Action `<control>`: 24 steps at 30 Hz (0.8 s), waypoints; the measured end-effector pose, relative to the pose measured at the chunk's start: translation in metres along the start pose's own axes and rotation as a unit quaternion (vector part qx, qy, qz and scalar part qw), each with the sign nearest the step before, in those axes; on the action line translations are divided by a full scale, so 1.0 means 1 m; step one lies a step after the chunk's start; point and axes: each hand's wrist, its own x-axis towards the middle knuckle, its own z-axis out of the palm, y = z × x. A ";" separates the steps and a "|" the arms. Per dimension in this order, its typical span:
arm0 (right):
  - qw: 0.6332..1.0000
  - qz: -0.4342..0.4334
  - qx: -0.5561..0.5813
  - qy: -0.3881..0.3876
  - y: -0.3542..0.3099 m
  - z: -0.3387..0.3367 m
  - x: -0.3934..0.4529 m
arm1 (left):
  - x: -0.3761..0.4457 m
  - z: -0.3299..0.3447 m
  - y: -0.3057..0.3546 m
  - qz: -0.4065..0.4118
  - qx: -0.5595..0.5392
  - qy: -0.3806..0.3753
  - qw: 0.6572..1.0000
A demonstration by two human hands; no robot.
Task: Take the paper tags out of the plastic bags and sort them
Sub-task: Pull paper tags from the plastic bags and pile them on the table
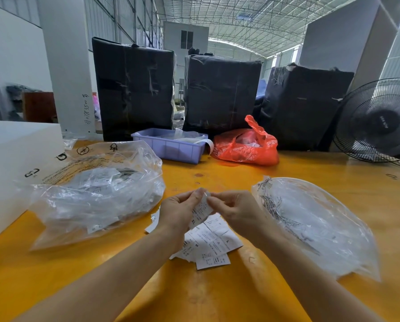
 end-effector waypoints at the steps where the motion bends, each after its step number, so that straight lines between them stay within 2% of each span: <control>1: 1.000 -0.016 -0.005 -0.009 0.000 0.001 -0.001 | 0.000 -0.001 0.001 -0.011 -0.011 -0.003 1.000; 4: 0.999 -0.024 0.003 0.049 0.003 -0.002 0.002 | 0.002 -0.004 0.006 -0.044 -0.003 -0.039 0.998; 6: 0.995 -0.010 0.037 0.091 0.006 -0.006 0.005 | 0.005 -0.008 0.009 -0.046 0.054 -0.065 0.995; 10: 0.989 0.008 0.089 0.117 0.008 -0.011 0.006 | 0.011 -0.017 0.013 0.002 0.213 -0.096 0.972; 14: 0.981 -0.023 0.082 0.173 0.004 -0.025 0.009 | 0.012 -0.023 0.028 0.032 0.224 -0.090 0.970; 17: 0.964 -0.045 -0.017 0.263 0.008 -0.062 0.011 | 0.021 -0.041 0.052 0.106 0.213 0.013 0.971; 19: 0.946 0.014 -0.154 0.286 0.023 -0.095 0.012 | 0.032 -0.066 0.069 0.170 0.253 0.116 0.945; 21: 0.912 0.124 -0.310 0.239 0.040 -0.122 0.009 | 0.042 -0.095 0.080 0.206 0.300 0.212 0.907; 24: 0.870 0.238 -0.417 0.111 0.059 -0.131 0.001 | 0.056 -0.136 0.084 0.211 0.381 0.311 0.844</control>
